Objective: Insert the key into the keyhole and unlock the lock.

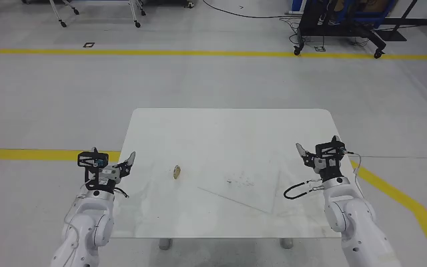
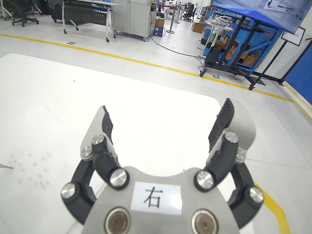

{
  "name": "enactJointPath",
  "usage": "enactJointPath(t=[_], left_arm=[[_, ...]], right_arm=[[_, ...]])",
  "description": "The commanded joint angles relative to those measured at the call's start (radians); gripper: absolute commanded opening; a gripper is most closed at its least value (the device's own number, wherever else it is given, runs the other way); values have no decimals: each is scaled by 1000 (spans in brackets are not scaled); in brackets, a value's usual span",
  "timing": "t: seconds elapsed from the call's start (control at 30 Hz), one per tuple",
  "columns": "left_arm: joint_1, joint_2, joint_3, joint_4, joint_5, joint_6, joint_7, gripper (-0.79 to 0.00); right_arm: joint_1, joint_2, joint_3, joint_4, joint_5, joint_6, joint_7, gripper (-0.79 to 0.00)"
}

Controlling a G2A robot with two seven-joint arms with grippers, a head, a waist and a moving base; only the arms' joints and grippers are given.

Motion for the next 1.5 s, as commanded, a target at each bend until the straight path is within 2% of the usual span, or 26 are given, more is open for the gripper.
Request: enactJointPath(t=[0.0, 0.3, 0.4, 0.5, 0.93, 1.0, 1.2, 1.47], left_arm=[[0, 0, 0, 0, 0, 0, 0, -1], [0, 0, 0, 0, 0, 0, 0, -1], [0, 0, 0, 0, 0, 0, 0, 0], [0, 0, 0, 0, 0, 0, 0, 0], [0, 0, 0, 0, 0, 0, 0, 0], [0, 0, 0, 0, 0, 0, 0, 0], [0, 0, 0, 0, 0, 0, 0, 0], [0, 0, 0, 0, 0, 0, 0, 0]], right_arm=[[0, 0, 0, 0, 0, 0, 0, -1], [0, 0, 0, 0, 0, 0, 0, -1], [10, 0, -27, -5, -18, -52, 7, 0], [47, -1, -69, 7, -28, -102, 92, 0], [50, -1, -76, 9, -20, -120, 95, 0], [95, 1, -102, 49, 11, -235, 122, 0], [206, -1, -200, 160, -14, -423, 94, 0], [388, 3, -302, 402, 18, -877, -6, 0]])
